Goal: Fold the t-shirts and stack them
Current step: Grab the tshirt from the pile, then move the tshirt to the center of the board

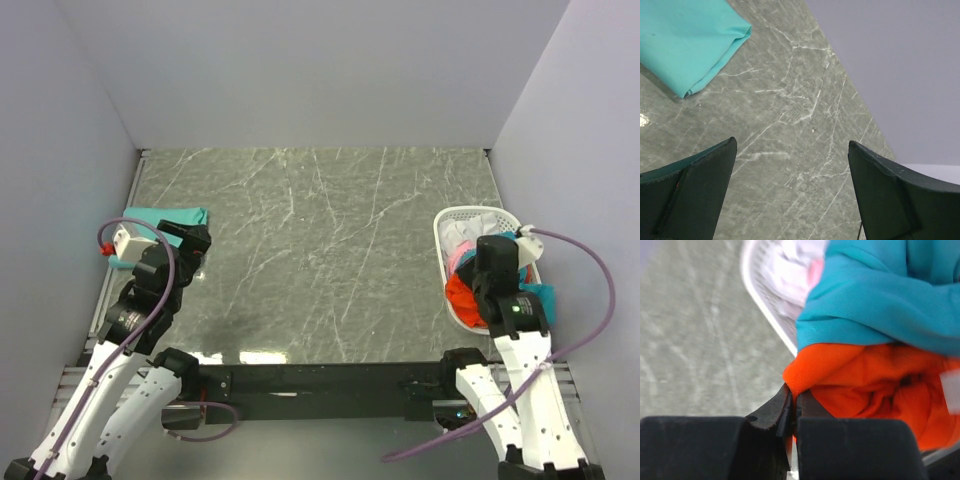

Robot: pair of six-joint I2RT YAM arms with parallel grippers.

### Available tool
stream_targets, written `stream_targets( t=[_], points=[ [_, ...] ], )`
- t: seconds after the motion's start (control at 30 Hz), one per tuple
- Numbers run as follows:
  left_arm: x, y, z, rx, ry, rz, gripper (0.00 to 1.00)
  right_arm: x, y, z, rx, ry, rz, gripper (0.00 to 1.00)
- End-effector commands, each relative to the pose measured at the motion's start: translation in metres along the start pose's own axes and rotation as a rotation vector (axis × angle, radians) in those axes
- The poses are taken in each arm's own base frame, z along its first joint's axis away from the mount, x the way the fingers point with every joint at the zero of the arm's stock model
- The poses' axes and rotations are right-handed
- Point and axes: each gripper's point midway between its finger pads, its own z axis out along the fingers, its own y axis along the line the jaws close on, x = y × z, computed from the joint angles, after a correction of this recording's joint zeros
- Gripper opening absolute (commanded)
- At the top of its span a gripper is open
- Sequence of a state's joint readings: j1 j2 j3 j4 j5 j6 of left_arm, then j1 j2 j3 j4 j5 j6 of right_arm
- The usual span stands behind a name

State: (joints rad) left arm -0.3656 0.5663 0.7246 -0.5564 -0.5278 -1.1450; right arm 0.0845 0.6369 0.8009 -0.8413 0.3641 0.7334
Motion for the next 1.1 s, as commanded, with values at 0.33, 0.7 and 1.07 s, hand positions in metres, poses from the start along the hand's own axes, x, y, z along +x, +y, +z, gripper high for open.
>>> stream_targets(
  t=[0.33,0.7,1.07],
  points=[
    [0.0,-0.004,-0.015,0.032,0.043,0.035,0.99,-0.145,0.045,-0.106,-0.183,-0.384,0.137,0.0],
    [-0.008,-0.003,-0.025,0.043,0.029,0.02,0.99,-0.209,0.111,-0.137,-0.358,-0.458,0.118,0.0],
    [-0.008,-0.001,-0.026,0.04,0.034,0.026,0.99,-0.25,0.176,-0.226,-0.777,-0.559,0.088,0.0]
  ],
)
